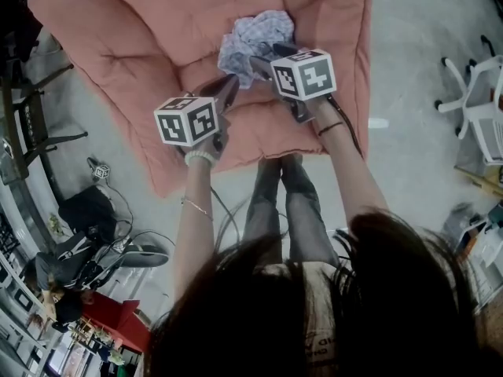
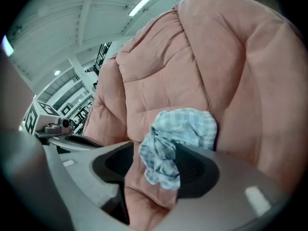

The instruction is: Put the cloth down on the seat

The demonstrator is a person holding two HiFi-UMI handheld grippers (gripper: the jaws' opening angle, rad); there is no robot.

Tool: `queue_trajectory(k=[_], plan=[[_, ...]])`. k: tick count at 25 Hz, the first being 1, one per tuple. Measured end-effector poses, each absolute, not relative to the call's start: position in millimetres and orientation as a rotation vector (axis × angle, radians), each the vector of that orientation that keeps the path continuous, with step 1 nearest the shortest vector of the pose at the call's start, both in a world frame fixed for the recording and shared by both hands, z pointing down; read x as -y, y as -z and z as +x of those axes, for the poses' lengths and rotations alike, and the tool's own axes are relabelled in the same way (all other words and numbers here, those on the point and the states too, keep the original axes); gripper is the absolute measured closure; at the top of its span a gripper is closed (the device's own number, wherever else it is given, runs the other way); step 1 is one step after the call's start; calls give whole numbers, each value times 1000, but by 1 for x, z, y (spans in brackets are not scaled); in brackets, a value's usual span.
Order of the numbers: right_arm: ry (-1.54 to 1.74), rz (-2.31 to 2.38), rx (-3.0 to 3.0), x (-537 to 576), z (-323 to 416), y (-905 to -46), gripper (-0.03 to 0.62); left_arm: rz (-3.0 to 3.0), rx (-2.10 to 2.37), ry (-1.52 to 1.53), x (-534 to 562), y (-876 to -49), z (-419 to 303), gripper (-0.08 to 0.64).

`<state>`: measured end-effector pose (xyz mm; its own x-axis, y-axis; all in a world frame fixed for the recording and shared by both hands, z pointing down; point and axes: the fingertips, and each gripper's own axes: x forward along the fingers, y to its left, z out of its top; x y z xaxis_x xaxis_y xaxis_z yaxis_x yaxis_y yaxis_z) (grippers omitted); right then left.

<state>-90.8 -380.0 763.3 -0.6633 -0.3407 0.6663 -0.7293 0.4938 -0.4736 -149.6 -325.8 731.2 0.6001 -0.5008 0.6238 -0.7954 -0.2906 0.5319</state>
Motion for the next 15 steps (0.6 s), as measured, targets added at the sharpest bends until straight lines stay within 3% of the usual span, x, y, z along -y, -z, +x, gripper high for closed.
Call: queue_trajectory(k=[9,15], plan=[[-1006,865,2331,365,-93,-715,430,1996,1098,-346,317,-685,-150,561],[-993,886,2381,359,-91,-678,460,2046,1137,-285,320,-648,-145,561]])
